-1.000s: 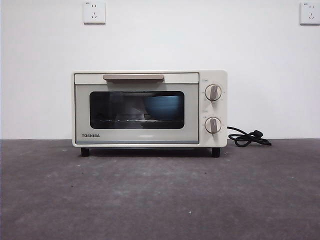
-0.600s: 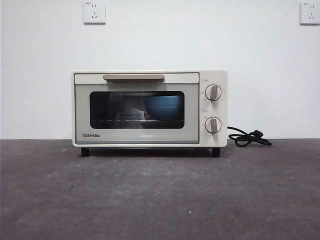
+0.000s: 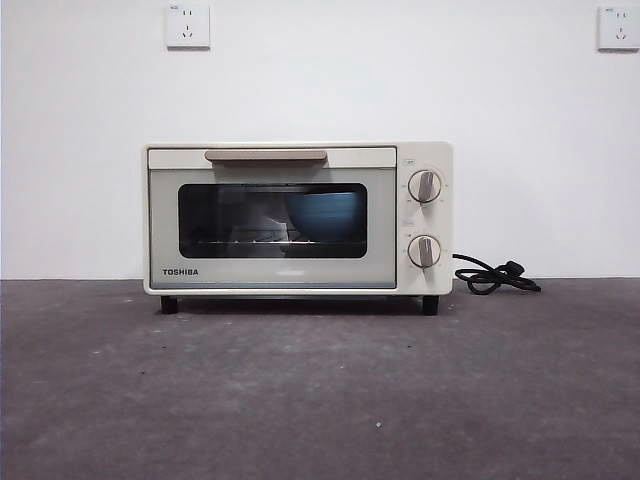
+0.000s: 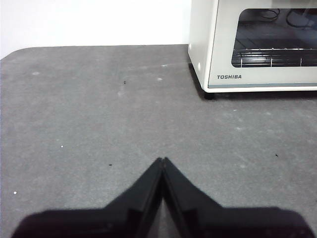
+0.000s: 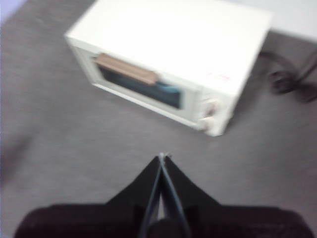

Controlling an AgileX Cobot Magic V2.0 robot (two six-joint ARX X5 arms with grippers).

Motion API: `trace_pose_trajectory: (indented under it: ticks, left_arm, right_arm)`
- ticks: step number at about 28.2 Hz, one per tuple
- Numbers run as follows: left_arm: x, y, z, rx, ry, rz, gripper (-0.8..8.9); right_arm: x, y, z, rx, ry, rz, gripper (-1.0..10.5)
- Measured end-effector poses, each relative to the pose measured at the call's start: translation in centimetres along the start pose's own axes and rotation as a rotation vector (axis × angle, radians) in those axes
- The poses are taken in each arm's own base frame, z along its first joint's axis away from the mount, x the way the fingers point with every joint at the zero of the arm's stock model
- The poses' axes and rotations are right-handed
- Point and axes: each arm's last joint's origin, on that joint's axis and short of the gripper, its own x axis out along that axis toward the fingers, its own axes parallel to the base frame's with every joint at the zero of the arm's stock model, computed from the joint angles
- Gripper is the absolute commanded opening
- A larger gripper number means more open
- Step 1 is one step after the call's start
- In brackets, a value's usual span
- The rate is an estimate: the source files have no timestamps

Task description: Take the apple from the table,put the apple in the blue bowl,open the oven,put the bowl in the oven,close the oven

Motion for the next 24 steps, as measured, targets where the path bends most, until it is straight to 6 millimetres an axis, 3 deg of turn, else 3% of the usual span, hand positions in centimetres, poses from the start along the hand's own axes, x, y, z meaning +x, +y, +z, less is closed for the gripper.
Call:
trace_pose_trajectory:
  ticks: [3, 7, 12, 18, 21, 24]
  left_arm:
    - [0.0, 0.0, 0.0, 0.0, 0.002, 0.0, -0.04]
    - [0.0, 0.0, 0.0, 0.0, 0.007, 0.0, -0.04]
    - [0.1, 0.0, -0.1, 0.0, 0.016, 0.0, -0.04]
    - [0.1, 0.0, -0.1, 0.0, 0.021, 0.0, -0.04]
    - [0.1, 0.0, -0.1, 0.0, 0.021, 0.0, -0.04]
    - [0.1, 0.0, -0.1, 0.0, 0.021, 0.0, -0.04]
  right_arm:
    - [-0.1, -0.8, 0.3, -0.151, -0.03, -0.036, 0.0]
    - [-1.5, -2.2, 1.4, -0.262, -0.205, -0.057, 0.0]
    - [-6.1, -4.1, 1.8, -0.257, -0.469, -0.088, 0.0]
    - [-10.5, -5.7, 0.1, -0.181, -0.573, -0.232, 0.0]
    - [-10.7, -6.2, -0.9, -0.158, -0.588, -0.305, 0.0]
    - [-9.8, -6.8, -2.4, -0.144, -0.63, -0.368, 0.0]
